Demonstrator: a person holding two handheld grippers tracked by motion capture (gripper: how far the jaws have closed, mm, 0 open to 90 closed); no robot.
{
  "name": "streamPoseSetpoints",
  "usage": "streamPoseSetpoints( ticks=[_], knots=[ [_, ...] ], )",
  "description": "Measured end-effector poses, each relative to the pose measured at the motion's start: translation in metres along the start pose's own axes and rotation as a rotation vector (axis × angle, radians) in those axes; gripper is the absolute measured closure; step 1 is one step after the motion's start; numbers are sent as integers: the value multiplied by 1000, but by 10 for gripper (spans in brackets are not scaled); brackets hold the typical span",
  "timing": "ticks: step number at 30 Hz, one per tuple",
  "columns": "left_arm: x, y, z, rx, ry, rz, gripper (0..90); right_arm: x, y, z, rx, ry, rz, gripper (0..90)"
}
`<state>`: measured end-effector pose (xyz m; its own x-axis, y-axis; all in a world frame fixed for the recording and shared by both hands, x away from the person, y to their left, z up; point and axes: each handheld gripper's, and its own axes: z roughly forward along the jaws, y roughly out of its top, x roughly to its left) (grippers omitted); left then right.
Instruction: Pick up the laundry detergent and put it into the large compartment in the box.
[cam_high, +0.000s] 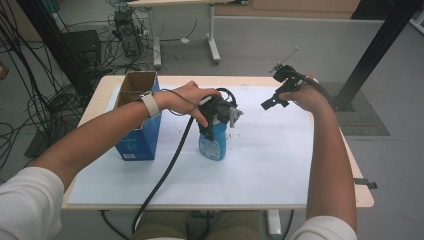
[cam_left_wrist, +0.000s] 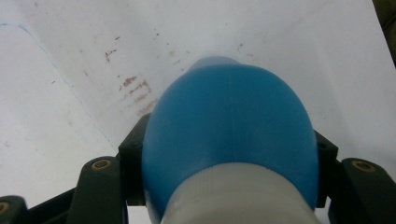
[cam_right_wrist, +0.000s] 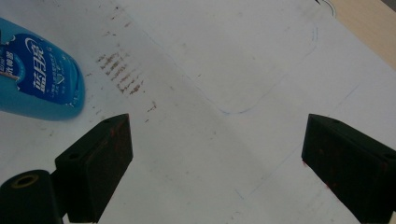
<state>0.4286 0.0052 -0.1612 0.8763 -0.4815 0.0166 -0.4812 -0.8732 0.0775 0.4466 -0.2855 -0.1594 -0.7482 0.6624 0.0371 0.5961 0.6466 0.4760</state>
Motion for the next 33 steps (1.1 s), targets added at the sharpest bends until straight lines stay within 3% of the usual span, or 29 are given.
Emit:
streamPoseSetpoints(
  ticks=[33],
  knots=[
    [1, -1, 0, -3, -3, -16, 378, 0, -2, -4, -3, -5, 2, 91]
  ],
)
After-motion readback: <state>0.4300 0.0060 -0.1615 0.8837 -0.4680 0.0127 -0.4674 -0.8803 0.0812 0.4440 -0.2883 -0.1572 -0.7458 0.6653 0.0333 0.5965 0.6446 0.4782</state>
